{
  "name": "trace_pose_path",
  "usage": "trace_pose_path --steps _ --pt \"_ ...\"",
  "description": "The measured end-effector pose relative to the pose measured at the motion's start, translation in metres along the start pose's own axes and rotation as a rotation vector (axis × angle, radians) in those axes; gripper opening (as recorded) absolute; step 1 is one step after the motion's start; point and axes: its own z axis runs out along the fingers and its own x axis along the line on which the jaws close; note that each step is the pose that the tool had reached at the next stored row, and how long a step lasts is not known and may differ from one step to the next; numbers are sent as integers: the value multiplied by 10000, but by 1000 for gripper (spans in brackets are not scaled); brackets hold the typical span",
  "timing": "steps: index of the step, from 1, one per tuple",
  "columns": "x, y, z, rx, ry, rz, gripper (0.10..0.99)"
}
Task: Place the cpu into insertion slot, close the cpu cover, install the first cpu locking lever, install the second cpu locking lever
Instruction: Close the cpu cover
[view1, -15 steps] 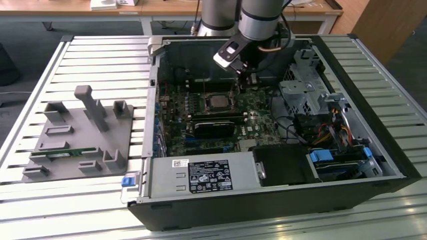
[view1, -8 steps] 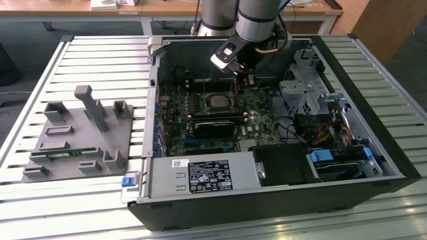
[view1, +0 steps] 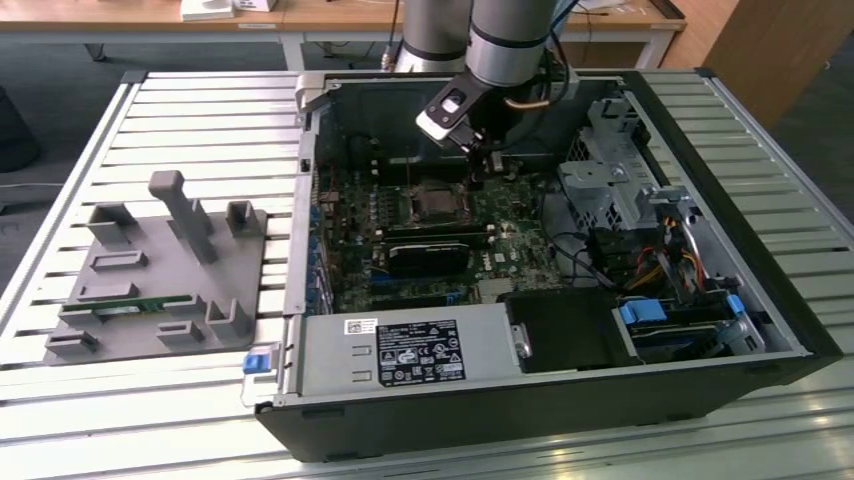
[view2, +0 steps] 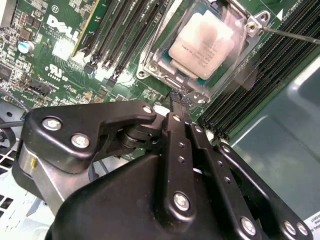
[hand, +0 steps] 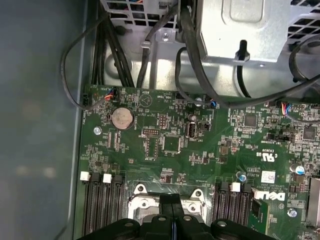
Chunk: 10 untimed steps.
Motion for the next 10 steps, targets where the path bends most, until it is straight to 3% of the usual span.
trace_pose_path --steps 10 --pt "3 -60 39 1 -1 0 106"
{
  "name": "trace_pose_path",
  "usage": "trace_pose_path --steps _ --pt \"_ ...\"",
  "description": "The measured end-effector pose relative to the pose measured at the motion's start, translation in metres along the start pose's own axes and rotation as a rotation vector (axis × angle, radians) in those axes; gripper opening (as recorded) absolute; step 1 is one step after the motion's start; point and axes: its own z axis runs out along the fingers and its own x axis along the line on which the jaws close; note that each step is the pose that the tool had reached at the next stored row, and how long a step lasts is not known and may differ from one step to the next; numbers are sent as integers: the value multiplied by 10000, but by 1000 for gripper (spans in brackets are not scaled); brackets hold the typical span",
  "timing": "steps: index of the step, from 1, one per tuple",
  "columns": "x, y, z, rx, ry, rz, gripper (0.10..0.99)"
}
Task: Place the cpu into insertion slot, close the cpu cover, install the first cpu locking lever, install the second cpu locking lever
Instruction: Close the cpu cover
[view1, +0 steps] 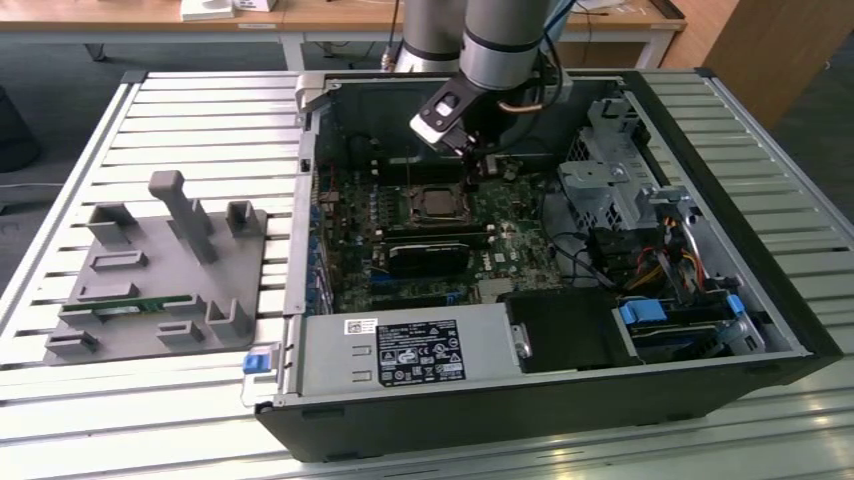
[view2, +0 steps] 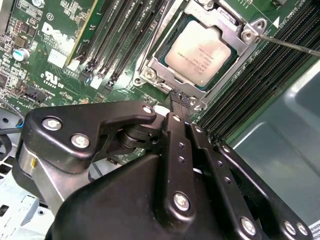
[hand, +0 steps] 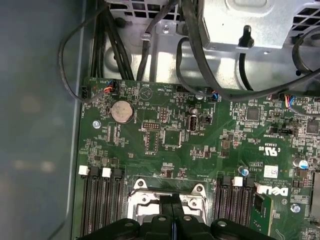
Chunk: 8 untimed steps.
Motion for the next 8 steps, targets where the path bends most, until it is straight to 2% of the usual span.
trace_pose_path --steps 4,8 --pt "2 -18 13 -1 2 0 106" --pt "4 -72 30 0 1 0 106"
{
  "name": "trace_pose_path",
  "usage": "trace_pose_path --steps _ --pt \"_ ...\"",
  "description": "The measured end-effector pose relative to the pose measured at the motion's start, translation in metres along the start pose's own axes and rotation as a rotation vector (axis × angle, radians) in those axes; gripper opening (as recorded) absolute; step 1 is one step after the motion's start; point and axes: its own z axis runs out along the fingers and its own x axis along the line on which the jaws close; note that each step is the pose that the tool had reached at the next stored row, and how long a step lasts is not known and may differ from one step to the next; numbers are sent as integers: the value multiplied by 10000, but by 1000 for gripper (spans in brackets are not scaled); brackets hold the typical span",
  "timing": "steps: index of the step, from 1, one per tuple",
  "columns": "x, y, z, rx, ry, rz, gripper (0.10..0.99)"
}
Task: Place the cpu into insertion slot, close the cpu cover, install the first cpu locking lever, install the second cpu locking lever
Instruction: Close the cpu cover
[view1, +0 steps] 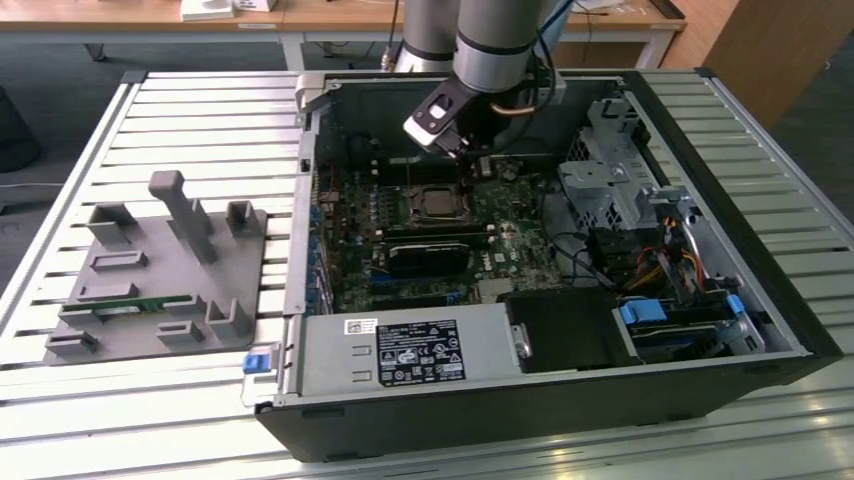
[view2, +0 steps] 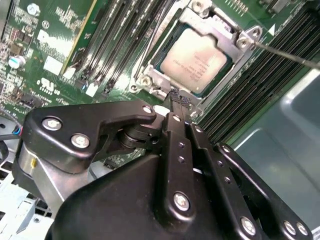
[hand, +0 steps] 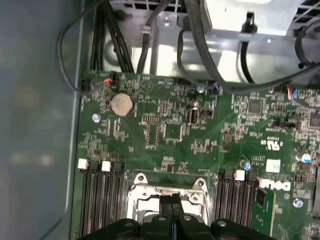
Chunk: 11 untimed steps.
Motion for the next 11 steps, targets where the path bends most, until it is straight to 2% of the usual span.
trace_pose_path --steps 11 --pt "12 -194 33 -1 14 -1 106"
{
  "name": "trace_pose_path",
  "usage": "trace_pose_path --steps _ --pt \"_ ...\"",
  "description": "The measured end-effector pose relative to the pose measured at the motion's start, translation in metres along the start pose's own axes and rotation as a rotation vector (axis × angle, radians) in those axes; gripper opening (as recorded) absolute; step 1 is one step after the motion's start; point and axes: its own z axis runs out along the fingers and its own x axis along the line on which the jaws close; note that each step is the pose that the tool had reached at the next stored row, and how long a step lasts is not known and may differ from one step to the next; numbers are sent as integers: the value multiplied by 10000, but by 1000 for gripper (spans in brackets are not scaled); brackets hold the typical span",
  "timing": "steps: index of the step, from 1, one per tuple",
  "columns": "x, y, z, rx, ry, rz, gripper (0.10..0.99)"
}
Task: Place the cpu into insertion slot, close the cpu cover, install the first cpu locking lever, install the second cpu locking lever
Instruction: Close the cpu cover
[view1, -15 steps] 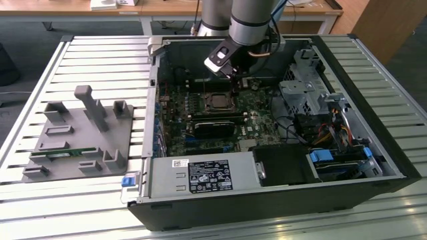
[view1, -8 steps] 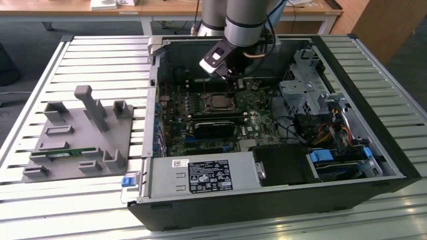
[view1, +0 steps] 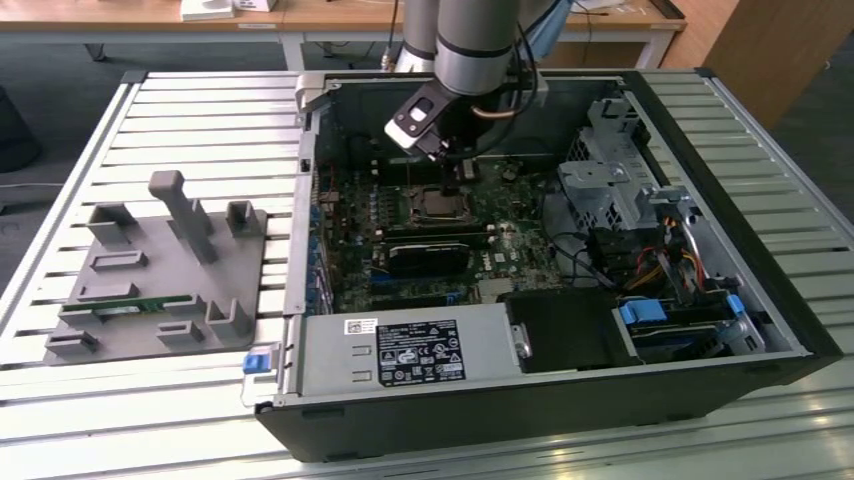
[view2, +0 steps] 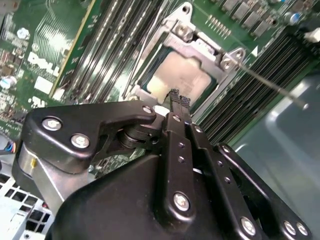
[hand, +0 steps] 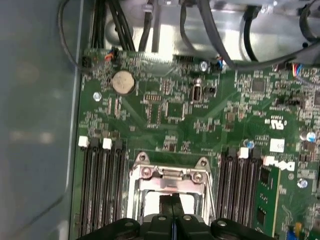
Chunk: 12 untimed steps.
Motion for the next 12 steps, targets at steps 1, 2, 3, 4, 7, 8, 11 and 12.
trace_pose_path --steps 1,2,3,4,7,8,11,12 --pt "1 -15 5 0 0 1 106" --pt "1 -31 11 0 0 0 106" --pt "3 -47 16 0 0 1 106" --pt "3 -64 20 1 -1 1 106" --pt "6 -118 35 0 0 1 106" --pt "7 -133 40 0 0 0 106" --pt "9 -179 52 1 -1 1 106" --pt "10 -193 56 0 -1 1 106"
